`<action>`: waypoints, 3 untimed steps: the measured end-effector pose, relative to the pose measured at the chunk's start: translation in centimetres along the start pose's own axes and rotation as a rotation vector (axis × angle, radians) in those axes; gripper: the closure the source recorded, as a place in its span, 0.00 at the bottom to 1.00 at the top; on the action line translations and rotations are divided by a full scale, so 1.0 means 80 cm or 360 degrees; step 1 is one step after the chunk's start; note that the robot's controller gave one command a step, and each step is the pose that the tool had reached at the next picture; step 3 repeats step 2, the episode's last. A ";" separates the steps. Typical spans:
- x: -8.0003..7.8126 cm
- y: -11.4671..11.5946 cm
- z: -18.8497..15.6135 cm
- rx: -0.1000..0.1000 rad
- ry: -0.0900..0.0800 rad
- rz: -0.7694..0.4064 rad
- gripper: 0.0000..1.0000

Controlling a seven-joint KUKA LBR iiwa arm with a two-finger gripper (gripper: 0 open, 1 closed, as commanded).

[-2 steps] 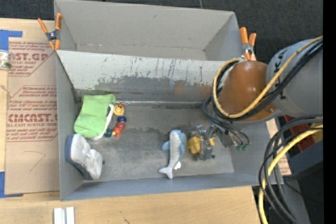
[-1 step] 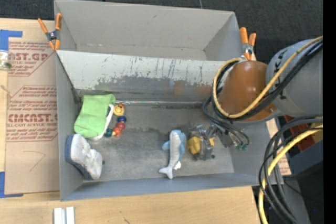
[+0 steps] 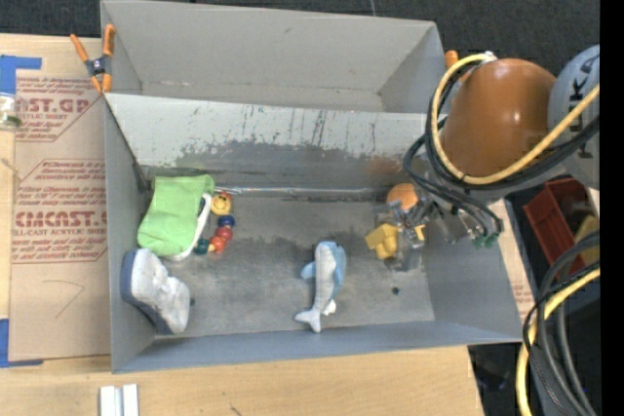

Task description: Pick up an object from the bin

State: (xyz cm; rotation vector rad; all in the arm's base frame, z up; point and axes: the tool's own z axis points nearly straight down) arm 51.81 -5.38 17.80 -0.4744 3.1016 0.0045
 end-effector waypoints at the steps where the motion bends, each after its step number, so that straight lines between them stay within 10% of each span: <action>1: 0.000 0.000 0.000 0.0000 0.0000 0.0000 1.00; 2: 0.005 0.002 -0.133 0.0000 -0.0005 -0.0016 1.00; 3: 0.005 0.002 -0.133 0.0000 -0.0005 -0.0016 1.00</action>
Offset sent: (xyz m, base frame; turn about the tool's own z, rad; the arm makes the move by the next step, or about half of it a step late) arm -0.0054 -0.0006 0.1060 -0.0105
